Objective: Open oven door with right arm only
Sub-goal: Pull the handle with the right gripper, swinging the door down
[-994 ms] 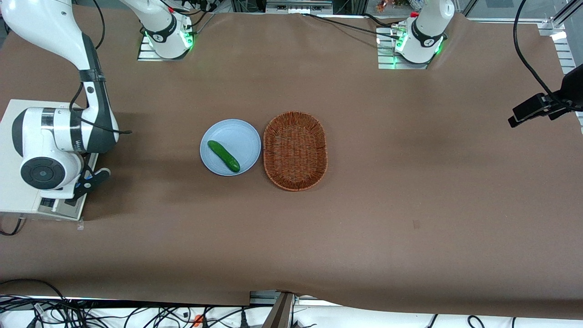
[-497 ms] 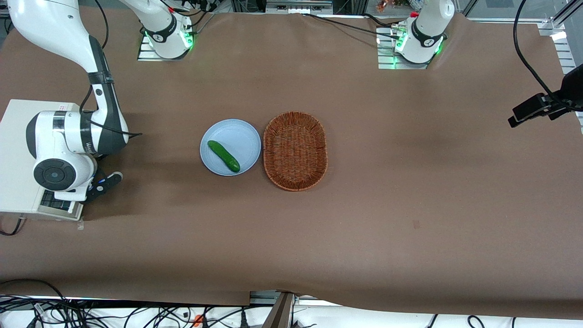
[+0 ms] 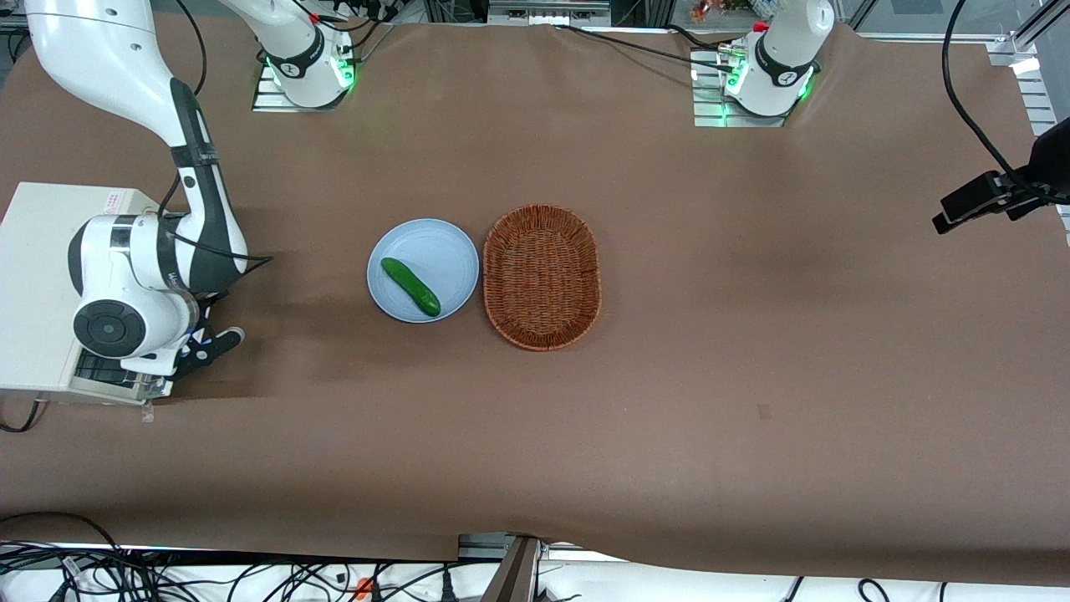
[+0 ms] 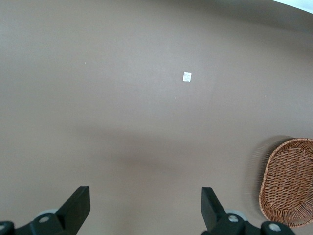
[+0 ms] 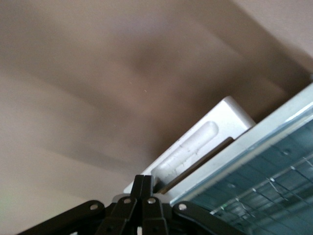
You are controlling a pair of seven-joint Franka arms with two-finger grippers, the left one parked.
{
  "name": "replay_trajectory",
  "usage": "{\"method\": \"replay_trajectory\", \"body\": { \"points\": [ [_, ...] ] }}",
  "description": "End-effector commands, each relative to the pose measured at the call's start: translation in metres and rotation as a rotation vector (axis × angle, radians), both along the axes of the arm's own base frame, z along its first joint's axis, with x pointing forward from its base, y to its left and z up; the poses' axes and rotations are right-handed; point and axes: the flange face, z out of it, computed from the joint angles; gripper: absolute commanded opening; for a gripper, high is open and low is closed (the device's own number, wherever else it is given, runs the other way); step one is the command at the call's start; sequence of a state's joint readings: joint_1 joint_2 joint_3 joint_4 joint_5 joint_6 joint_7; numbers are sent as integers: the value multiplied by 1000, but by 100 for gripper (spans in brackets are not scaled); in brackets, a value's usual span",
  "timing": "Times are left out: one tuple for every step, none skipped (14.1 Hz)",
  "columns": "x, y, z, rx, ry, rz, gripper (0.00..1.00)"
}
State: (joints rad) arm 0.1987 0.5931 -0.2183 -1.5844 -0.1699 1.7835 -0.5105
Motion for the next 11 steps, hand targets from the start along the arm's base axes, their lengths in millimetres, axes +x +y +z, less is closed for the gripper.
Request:
{"method": "replay_trajectory", "body": {
  "points": [
    [-5,-12,-16,22,10,-75,0],
    [-5,-11,-19,31,11,-87,0],
    [-6,-9,-22,43,11,-108,0],
    [-6,-8,-23,51,11,-118,0],
    [-6,-7,-24,54,9,-141,0],
    [-6,-6,-25,57,7,-163,0],
    [-7,-5,-26,66,8,-185,0],
    [-7,-2,-27,84,9,-208,0],
    [-8,0,-32,95,15,-229,0],
    [-8,0,-33,108,16,-243,0],
    [-8,2,-34,122,14,-262,0]
  ]
}}
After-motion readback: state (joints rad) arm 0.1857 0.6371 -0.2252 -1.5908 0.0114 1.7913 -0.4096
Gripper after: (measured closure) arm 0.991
